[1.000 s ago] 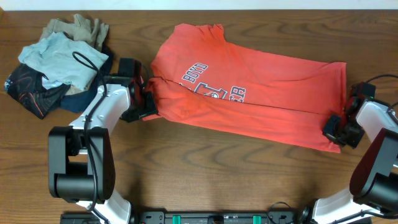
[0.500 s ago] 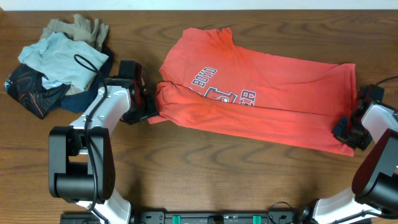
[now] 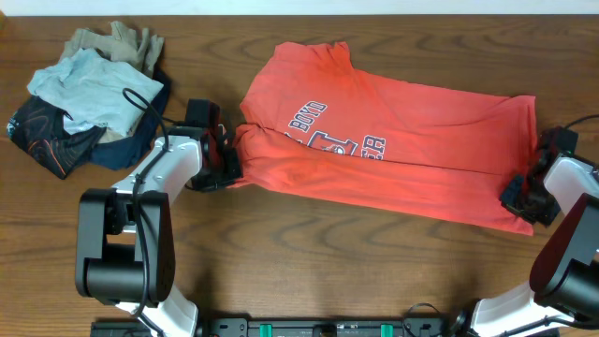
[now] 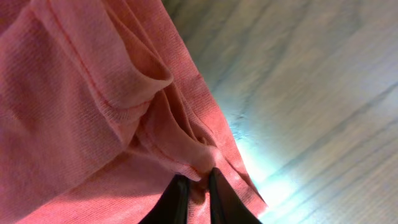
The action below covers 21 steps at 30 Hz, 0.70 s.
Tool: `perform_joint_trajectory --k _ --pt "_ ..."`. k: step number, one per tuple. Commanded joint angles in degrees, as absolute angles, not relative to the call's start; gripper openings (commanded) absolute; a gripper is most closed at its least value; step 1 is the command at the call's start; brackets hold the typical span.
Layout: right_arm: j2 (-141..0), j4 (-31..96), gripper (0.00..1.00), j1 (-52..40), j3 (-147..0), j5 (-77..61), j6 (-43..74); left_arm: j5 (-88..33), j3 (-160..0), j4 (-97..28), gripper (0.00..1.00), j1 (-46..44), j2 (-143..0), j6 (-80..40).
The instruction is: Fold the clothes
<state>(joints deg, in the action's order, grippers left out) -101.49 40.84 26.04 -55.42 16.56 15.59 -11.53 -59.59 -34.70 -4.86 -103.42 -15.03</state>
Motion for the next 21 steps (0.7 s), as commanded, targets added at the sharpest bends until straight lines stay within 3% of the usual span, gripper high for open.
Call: perform_joint_trajectory --k 1,9,11,12,21 --pt "-102.2 39.8 0.11 27.7 -54.9 21.6 14.7 -1.8 -59.2 -37.9 0.06 -3.3 -103.2 -14.2" --pt "-102.2 37.8 0.09 28.6 -54.9 17.6 11.2 -0.2 -59.2 -46.2 0.08 -1.1 -103.2 -21.7" --pt "-102.2 37.5 0.10 28.6 -54.9 15.4 10.1 -2.8 -59.2 -46.2 0.26 -1.1 -103.2 -21.7" --pt "-102.2 37.5 0.11 28.6 -54.9 14.8 10.1 -3.9 -59.4 -46.2 0.29 -1.1 -103.2 -21.5" --pt "-102.2 38.6 0.24 28.6 -54.9 14.7 10.2 -1.7 -63.4 -48.4 0.36 -1.0 -98.1 -19.1"
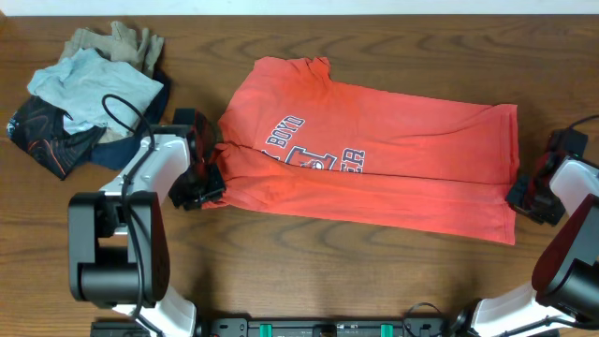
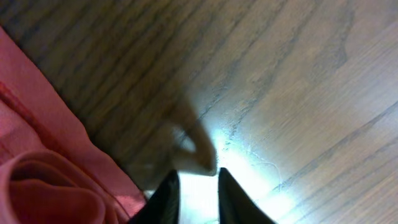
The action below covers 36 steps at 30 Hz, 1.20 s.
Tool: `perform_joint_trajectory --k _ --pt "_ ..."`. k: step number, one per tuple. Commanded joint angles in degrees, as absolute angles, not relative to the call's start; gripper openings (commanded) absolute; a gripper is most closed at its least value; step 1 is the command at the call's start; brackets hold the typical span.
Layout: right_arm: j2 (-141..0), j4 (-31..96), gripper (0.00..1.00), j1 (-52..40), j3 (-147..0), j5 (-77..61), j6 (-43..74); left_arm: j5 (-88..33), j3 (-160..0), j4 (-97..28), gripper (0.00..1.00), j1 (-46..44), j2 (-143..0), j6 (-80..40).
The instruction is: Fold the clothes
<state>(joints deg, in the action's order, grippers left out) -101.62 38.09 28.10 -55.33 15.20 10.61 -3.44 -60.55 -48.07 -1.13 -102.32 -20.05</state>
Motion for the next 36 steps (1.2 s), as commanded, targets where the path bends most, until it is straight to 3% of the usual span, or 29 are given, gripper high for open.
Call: perform_joint_trajectory --k 1,6,21,36 --pt "-102.2 38.9 0.25 28.6 -55.0 14.7 10.2 -1.1 -63.7 -48.3 0.38 -1.0 -96.9 -19.2" --pt "-102.2 43.3 0.27 28.6 -58.4 14.1 10.2 -0.9 -64.0 -45.7 0.51 -1.1 -88.9 -19.1" --pt "-102.3 51.0 0.24 28.4 -65.9 -6.7 8.0 -3.5 -64.0 -43.2 0.51 -12.7 -90.4 -8.8" --pt "-102.3 49.2 0.29 28.4 -62.3 -3.9 7.0 -4.1 -64.0 -43.2 0.52 -21.3 -98.8 -8.6"
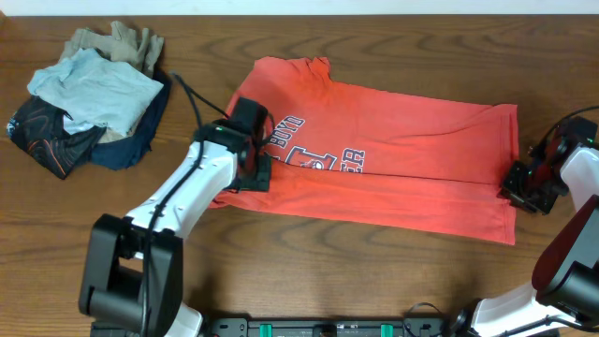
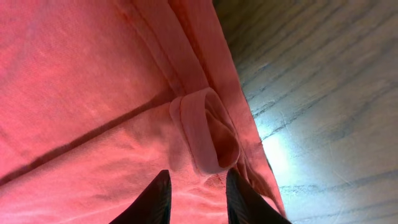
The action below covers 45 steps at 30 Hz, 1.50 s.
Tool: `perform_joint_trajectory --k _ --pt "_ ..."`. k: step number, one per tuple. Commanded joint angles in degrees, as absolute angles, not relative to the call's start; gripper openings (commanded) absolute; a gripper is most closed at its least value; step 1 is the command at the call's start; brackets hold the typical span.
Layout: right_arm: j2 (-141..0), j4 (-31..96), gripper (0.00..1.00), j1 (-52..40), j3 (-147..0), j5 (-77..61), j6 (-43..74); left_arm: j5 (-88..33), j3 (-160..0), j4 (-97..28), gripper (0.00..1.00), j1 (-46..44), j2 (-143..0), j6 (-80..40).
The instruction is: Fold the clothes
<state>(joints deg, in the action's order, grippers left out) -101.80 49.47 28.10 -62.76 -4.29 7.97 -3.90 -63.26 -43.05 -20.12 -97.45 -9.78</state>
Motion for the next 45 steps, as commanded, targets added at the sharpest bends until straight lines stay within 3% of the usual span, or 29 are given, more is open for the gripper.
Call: perform_joint_trajectory --k 1,25,30,41,43,45 --pt "-102.3 49.2 0.29 28.4 -62.3 -3.9 7.0 -4.1 -64.0 -43.2 0.52 -21.8 -99.3 -8.6" --pt "-102.3 49.5 0.29 28.4 -62.2 -3.9 7.0 -1.8 -61.6 -43.6 0.51 -27.4 -103.0 -8.3" --pt "-102.3 49.5 0.29 28.4 -62.2 -3.9 7.0 -0.8 -61.5 -42.5 0.42 -27.4 -103.2 -8.3" --pt "-102.3 49.8 0.30 28.4 -62.2 -3.9 7.0 -0.8 -59.5 -41.5 0.41 -27.4 -103.3 -8.4" --pt "-102.3 49.8 0.30 28.4 -62.2 -3.9 7.0 -0.8 -59.5 -41.3 0.36 -27.4 -103.3 -8.4" --pt "-102.3 49.8 0.30 28.4 -62.2 -3.9 7.0 -0.8 -59.5 -40.8 0.23 -27.4 -103.2 -8.3"
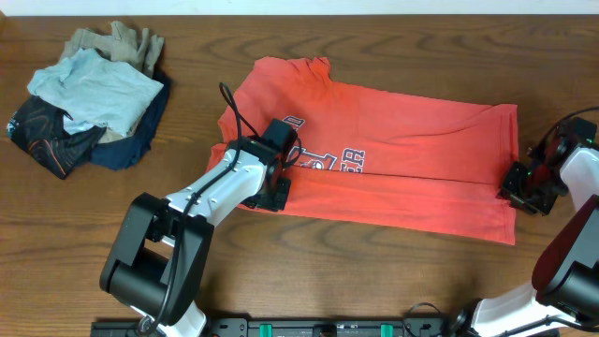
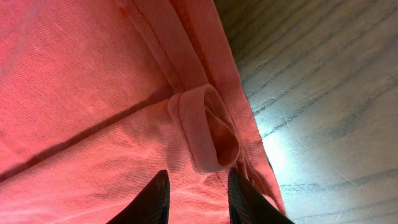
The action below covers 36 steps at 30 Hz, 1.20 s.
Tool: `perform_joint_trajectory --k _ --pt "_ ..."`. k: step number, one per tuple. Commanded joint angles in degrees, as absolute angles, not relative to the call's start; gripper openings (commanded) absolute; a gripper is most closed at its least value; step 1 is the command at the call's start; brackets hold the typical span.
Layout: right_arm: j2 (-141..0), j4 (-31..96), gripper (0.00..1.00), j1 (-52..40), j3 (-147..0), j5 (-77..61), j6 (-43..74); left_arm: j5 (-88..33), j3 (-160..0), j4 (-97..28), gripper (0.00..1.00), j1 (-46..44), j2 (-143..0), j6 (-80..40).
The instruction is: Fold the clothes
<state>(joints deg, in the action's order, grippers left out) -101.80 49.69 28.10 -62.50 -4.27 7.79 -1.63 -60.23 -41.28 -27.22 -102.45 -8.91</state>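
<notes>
An orange-red T-shirt [image 1: 412,140] with a dark printed logo lies folded lengthwise across the table. My left gripper [image 1: 278,192] rests on the shirt's lower left part, just below the print; the overhead view does not show how its jaws stand. My right gripper [image 1: 518,187] is at the shirt's right edge. In the right wrist view the right gripper [image 2: 198,198] is open, and its dark fingers [image 2: 155,196] straddle the fabric just below a curled-up loop of hem [image 2: 208,127]. Nothing is pinched between them.
A pile of other clothes [image 1: 89,94] in light blue, beige and dark navy sits at the back left corner. Bare wooden table [image 2: 323,93] shows right of the shirt's hem. The table's front strip [image 1: 374,281] is wood.
My left gripper has shifted to the right and slightly toward the front, across the shirt and past the print. The right gripper stays open over the curled hem, nearly unmoved.
At first both grippers held the ends of the slanted shirt, the right one shut on the hem. Then the shirt lay further left and flatter, with the right gripper off it over bare wood. Later the right stood open over the hem, and the left has moved onto the shirt.
</notes>
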Motion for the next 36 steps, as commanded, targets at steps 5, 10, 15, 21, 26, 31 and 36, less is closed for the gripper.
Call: perform_joint_trajectory --k 5,10,15,21,26,31,36 --pt "-102.3 50.0 0.30 28.4 -62.2 -3.9 7.0 -0.8 -59.8 -38.9 0.06 -27.3 -103.2 -8.4" --pt "-102.3 50.0 0.30 28.4 -62.2 -3.9 7.0 -0.3 -60.9 -39.8 0.06 -27.3 -103.2 -8.3" --pt "-102.3 50.4 0.30 28.4 -62.2 -3.8 7.0 -0.1 -64.5 -41.6 0.06 -26.9 -102.0 -8.3" --pt "-102.2 50.2 0.28 28.7 -62.4 -1.9 7.0 0.5 -69.8 -41.3 0.06 -24.4 -98.8 -8.4" --pt "-102.2 50.2 0.28 28.9 -62.5 -1.8 7.0 0.5 -70.7 -38.2 0.06 -23.0 -98.4 -8.4" --pt "-102.2 50.1 0.31 28.9 -62.6 -1.7 6.9 0.5 -70.7 -36.1 0.06 -23.0 -98.4 -8.4" --pt "-102.2 49.5 0.33 29.0 -62.6 -1.5 7.0 0.5 -70.7 -32.8 0.06 -23.0 -98.4 -8.4"
